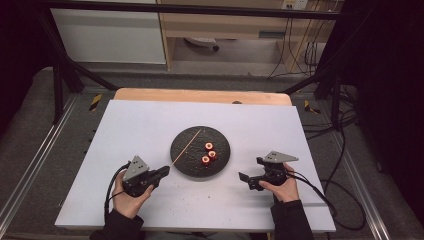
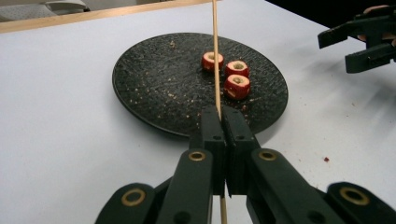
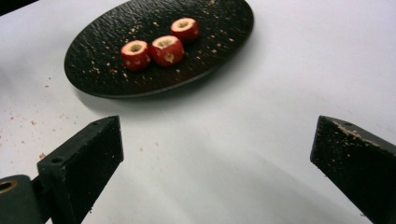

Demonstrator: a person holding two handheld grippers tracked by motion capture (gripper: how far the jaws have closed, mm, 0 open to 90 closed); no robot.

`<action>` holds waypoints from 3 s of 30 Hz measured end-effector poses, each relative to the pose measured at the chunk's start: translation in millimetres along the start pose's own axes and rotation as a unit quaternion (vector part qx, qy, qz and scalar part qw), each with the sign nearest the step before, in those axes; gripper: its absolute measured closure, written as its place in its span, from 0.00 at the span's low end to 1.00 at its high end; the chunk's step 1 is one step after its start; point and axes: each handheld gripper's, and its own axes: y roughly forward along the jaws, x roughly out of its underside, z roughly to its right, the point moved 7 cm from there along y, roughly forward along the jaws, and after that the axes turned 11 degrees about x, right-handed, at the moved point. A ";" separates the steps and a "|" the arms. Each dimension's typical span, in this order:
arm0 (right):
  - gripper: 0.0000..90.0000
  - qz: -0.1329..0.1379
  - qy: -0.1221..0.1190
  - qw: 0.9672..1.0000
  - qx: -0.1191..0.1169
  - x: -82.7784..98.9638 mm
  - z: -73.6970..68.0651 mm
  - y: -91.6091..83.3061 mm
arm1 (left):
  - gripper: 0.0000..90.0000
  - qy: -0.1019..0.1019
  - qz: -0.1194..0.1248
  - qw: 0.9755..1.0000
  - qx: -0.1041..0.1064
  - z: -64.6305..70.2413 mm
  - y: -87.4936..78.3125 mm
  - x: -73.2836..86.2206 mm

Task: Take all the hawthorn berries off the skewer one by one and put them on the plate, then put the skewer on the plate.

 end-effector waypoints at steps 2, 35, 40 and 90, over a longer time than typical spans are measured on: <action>0.03 -0.002 0.000 1.000 0.002 3.5 3.3 -2.5 | 0.98 0.001 -0.005 1.000 -0.003 -1.6 2.4 -5.2; 0.02 -0.017 -0.001 1.000 0.012 14.2 10.3 -8.8 | 0.98 -0.019 -0.092 0.994 -0.062 -34.8 89.6 -33.4; 0.02 -0.017 0.001 1.000 0.009 14.5 9.4 -10.1 | 0.98 -0.020 -0.103 0.992 -0.068 -33.2 100.0 -27.9; 0.01 -0.021 -0.004 1.000 0.011 16.6 9.5 -10.7 | 0.16 0.025 -0.114 0.993 -0.007 -41.7 8.1 18.2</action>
